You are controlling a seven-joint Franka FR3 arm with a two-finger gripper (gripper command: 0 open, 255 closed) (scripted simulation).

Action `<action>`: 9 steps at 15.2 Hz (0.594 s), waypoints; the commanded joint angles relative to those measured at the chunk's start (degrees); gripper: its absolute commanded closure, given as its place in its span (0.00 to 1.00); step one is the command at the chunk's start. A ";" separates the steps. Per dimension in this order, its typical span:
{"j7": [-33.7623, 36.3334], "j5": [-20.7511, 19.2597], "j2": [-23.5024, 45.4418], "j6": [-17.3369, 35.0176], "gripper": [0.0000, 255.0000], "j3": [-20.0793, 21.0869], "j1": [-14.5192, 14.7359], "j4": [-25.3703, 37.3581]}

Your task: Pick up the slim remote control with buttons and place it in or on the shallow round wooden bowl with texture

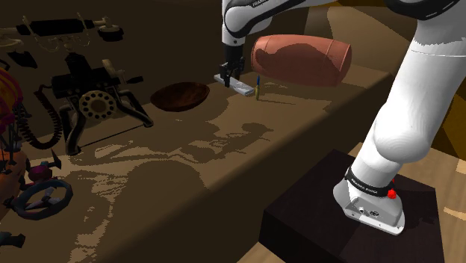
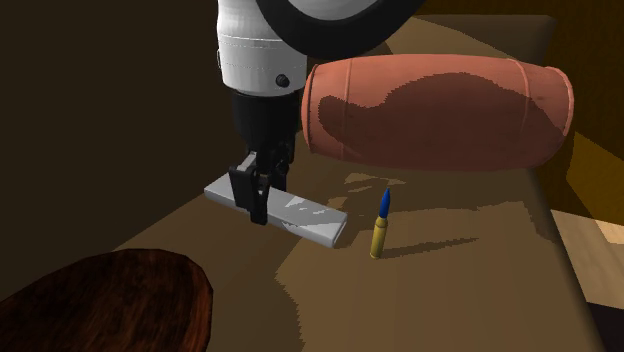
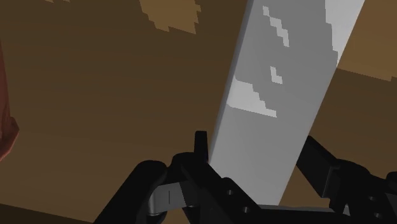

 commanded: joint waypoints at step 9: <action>-0.20 0.05 -1.05 -5.93 1.00 0.04 0.04 4.87</action>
